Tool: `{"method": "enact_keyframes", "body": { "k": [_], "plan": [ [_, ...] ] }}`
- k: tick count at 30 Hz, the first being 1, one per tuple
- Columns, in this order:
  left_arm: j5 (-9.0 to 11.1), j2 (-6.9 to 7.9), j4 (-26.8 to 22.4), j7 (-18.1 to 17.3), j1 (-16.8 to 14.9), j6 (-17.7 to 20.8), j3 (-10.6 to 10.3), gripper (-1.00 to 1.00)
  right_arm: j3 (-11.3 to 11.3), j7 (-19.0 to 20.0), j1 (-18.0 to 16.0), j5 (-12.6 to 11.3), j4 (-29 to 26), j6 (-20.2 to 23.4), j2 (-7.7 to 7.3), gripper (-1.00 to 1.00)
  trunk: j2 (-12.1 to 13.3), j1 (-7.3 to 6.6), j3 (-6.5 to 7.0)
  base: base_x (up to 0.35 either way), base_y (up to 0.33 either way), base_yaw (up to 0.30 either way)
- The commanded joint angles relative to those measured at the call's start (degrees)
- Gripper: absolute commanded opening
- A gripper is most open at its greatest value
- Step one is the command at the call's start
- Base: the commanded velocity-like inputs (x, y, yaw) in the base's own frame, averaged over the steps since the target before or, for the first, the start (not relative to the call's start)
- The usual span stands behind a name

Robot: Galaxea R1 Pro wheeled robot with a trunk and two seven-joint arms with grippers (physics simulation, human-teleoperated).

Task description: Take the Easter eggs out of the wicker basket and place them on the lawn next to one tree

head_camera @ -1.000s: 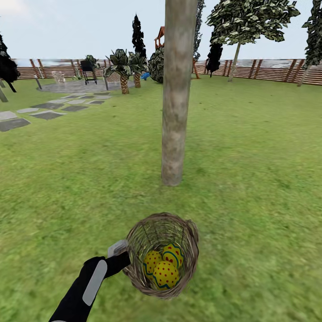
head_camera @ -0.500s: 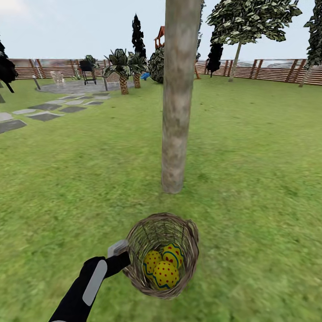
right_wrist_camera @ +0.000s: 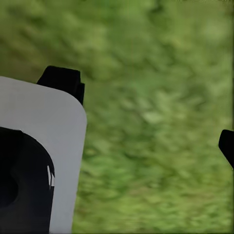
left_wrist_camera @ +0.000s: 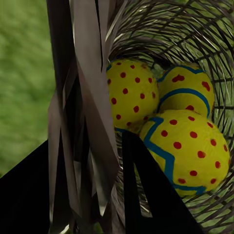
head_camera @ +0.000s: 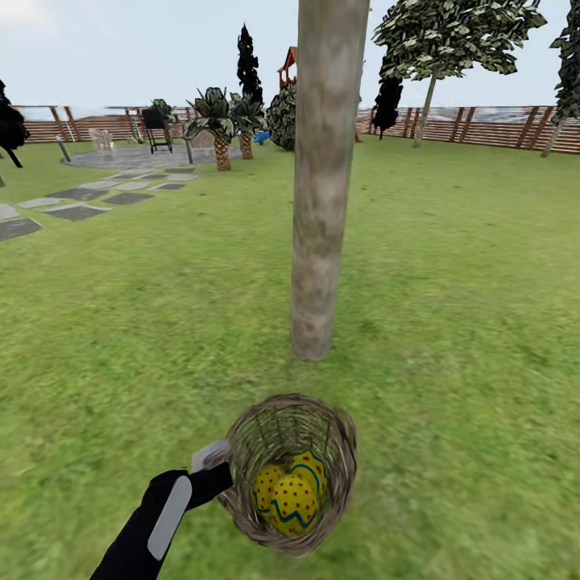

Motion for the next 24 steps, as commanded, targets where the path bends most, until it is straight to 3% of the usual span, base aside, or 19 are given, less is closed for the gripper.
{"method": "enact_keyframes", "body": {
  "k": [1, 5, 10, 11, 24],
  "plan": [
    [0.9, 0.28, 0.3, 0.4, 0.3, 0.0, 0.2, -1.0, -0.5, 0.0, -0.1, 0.5, 0.2, -0.5, -0.04, 1.0, 0.0, 0.0, -0.04, 0.0, 0.0, 0.0],
    [-0.9, 1.39, 1.7, 0.4, 1.1, 0.0, 0.2, -1.0, -0.5, 0.0, -0.1, 0.6, 0.2, -0.6, -0.03, 1.0, 0.0, 0.0, -0.04, 0.01, 0.0, 0.0],
    [-3.3, 1.4, 3.1, 0.3, 1.1, 0.0, 0.2, -1.0, -0.5, 0.0, -0.1, 0.5, 0.2, -0.6, -0.03, 1.0, 0.0, 0.0, -0.04, 0.195, 0.0, 0.0],
    [2.0, 1.4, 3.1, 0.3, 1.1, 0.0, 0.2, -1.0, -0.5, 0.0, -0.1, 0.5, 0.2, -0.6, -0.03, 1.0, 0.0, 0.0, -0.04, 0.279, 0.0, 0.0],
    [2.0, 1.4, 3.1, 0.3, 1.2, 0.0, 0.2, -1.0, -0.4, -0.4, 0.0, 0.8, 0.2, -0.9, 0.5, 1.0, 0.0, 0.0, -0.3, 0.287, 0.0, 0.144]
  ]
}}
